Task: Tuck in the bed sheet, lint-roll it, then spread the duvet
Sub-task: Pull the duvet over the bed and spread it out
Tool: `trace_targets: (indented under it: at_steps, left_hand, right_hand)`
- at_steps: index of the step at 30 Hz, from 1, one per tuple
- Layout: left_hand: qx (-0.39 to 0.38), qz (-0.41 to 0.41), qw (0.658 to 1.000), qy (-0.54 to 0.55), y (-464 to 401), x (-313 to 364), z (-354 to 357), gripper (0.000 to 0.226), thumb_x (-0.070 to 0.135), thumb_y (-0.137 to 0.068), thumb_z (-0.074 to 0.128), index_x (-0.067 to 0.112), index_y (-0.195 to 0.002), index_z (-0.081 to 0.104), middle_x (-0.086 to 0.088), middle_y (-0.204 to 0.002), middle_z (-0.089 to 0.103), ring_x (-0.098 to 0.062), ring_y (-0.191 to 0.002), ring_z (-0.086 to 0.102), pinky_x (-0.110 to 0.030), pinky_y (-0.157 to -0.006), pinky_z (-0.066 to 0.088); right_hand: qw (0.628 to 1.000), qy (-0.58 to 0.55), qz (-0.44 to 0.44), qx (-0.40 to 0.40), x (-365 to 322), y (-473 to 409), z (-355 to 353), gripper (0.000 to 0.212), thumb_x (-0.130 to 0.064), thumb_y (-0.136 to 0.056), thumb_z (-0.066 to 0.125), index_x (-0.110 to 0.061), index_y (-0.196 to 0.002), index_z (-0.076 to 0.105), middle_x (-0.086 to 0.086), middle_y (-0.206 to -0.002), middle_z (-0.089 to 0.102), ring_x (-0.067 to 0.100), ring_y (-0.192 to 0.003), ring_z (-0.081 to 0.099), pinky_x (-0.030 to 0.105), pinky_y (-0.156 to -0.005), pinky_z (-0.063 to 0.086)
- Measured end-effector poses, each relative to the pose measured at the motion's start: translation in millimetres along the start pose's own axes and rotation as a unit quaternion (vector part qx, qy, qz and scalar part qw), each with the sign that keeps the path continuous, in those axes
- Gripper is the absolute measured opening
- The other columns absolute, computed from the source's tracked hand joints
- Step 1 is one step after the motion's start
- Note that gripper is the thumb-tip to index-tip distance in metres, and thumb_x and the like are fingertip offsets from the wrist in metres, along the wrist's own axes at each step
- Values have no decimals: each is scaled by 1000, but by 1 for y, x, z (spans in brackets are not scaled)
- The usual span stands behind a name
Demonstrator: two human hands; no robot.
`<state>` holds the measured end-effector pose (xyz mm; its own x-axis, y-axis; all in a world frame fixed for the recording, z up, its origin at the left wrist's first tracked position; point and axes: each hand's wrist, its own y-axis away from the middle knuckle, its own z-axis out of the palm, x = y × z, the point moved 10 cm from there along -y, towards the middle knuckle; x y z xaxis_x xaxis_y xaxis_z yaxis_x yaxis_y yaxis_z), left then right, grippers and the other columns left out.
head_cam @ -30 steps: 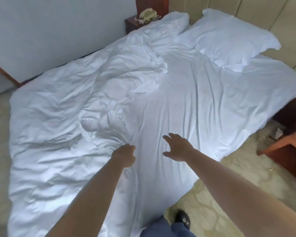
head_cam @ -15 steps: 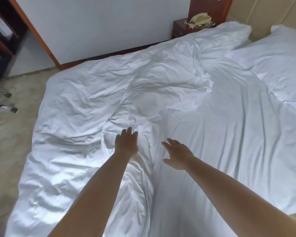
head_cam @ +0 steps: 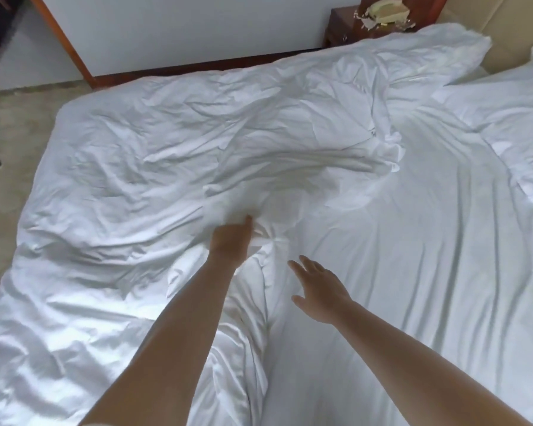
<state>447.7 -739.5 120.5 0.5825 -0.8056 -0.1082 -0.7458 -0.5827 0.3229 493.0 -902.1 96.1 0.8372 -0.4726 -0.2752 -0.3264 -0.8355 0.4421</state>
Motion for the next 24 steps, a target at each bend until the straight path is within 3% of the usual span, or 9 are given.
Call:
trace_targets:
  at_steps: [4,10,12,14,16,18,20,24]
  left_hand:
    - [-45,87,994,40,30,70,7,41,32,-95,51,16,-132,47,-7,-125,60,-28,-116,57,-35,-92,44]
    - [-57,100,981,157,73,126,-36,34,11,-86,50,17,-117,64,-4,-121,64,-24,-116,56,-32,-92,44]
    - [-54,98,975,193,92,148,-59,25,17,-86,57,14,-108,66,-3,-112,66,-23,-109,58,-29,-83,43]
    - [-43,93,966,237,113,173,-85,20,21,-85,61,12,-103,67,-5,-106,65,-23,-104,58,-28,-78,41]
    - [-27,87,949,303,136,200,-110,8,10,-84,57,11,-80,63,-5,-91,63,-26,-96,60,-28,-72,42]
    - [-11,93,933,348,161,232,-137,29,0,-82,52,17,-58,49,1,-68,53,-23,-75,57,-25,-60,38]
    - [-17,113,927,356,186,271,-159,39,-5,-82,50,19,-53,41,4,-59,45,-14,-59,47,-21,-53,32]
    - [-43,141,931,333,227,346,-185,40,-12,-82,45,14,-52,38,6,-55,39,-5,-52,38,-12,-46,30]
  right_hand:
    - [997,-8,21,77,15,7,-25,85,-29,-93,56,-28,-153,-5,4,-161,-8,19,-147,7,33,-117,15]
    - [992,-25,64,108,57,56,-40,97,-29,-89,63,-35,-151,-12,3,-157,-25,20,-148,1,33,-115,19]
    - [986,-57,74,135,67,76,-53,88,-31,-89,63,-32,-153,2,4,-160,-15,21,-147,5,33,-113,22]
    - [973,-92,66,203,78,101,-78,64,-24,-87,61,-24,-144,32,7,-158,13,24,-143,21,35,-108,30]
    - [955,-99,38,276,90,134,-109,38,-17,-84,59,-15,-121,51,7,-133,45,28,-122,46,37,-93,38]
    - [948,-91,27,303,107,172,-132,25,-12,-84,56,-10,-108,56,7,-112,55,29,-102,56,36,-80,40]
    - [949,-61,28,307,128,212,-146,22,-11,-84,54,-10,-106,57,6,-106,58,28,-95,58,35,-75,40]
    - [956,-4,25,291,170,283,-156,20,-13,-85,53,-12,-104,60,3,-99,62,26,-90,62,32,-73,43]
